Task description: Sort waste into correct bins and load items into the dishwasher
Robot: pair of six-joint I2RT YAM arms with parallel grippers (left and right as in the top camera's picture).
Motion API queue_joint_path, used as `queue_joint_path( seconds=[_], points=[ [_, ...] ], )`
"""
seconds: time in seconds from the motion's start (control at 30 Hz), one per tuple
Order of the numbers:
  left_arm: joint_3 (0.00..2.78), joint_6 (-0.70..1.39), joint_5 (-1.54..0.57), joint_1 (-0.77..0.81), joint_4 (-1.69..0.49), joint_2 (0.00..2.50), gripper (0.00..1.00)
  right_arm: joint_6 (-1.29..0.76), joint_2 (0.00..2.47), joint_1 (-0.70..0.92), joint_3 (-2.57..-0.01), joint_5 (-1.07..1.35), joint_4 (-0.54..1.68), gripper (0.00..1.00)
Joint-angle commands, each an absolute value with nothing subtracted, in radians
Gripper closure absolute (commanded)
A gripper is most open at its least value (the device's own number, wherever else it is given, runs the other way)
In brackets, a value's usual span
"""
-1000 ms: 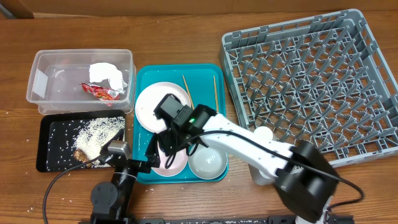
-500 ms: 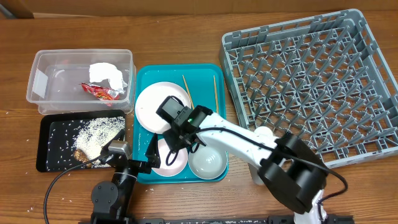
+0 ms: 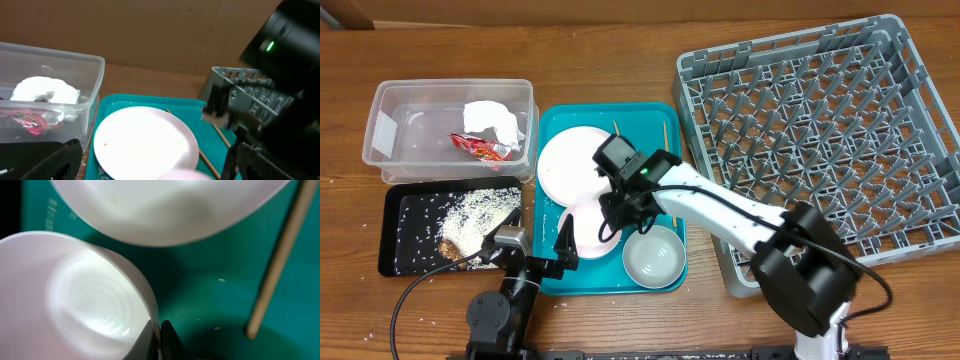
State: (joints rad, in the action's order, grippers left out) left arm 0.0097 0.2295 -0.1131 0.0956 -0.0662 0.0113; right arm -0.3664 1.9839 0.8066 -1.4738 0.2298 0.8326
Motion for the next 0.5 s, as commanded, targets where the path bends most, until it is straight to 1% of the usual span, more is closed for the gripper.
queue_joint_path(
  seconds=[0.0,0.07,0.1,0.13,0.2,0.33,0.4,0.47],
  points=[
    [0.005,0.232,-0.121,0.091,-0.066,0.004,0.0,-0.375,1.811,0.77,-1.555,0.167,0.83,0.96],
    [0.005,0.232,-0.121,0.091,-0.066,0.004,0.0,-0.397,1.751,0.745,-1.567,0.035,0.852,0.96],
    [0.005,0.232,-0.121,0.091,-0.066,0.004,0.0,-0.397,1.716,0.731,-1.567,-0.068,0.864,0.96],
    [0.005,0.232,-0.121,0.091,-0.066,0.004,0.0,-0.397,1.672,0.714,-1.567,-0.271,0.887,0.96],
    [0.005,0.232,-0.121,0.091,-0.066,0.004,0.0,-0.397,1.627,0.705,-1.567,-0.604,0.916,0.96],
    [0.005,0.232,-0.121,0.091,-0.066,0.004,0.0,-0.396,1.607,0.705,-1.567,-1.093,0.921,0.96],
    [0.005,0.232,-0.121,0.091,-0.066,0.004,0.0,-0.384,1.617,0.699,-1.566,-1.232,0.914,0.96],
    [0.005,0.232,-0.121,0.091,-0.066,0.004,0.0,-0.352,1.633,0.683,-1.565,-1.283,0.912,0.96]
  ],
)
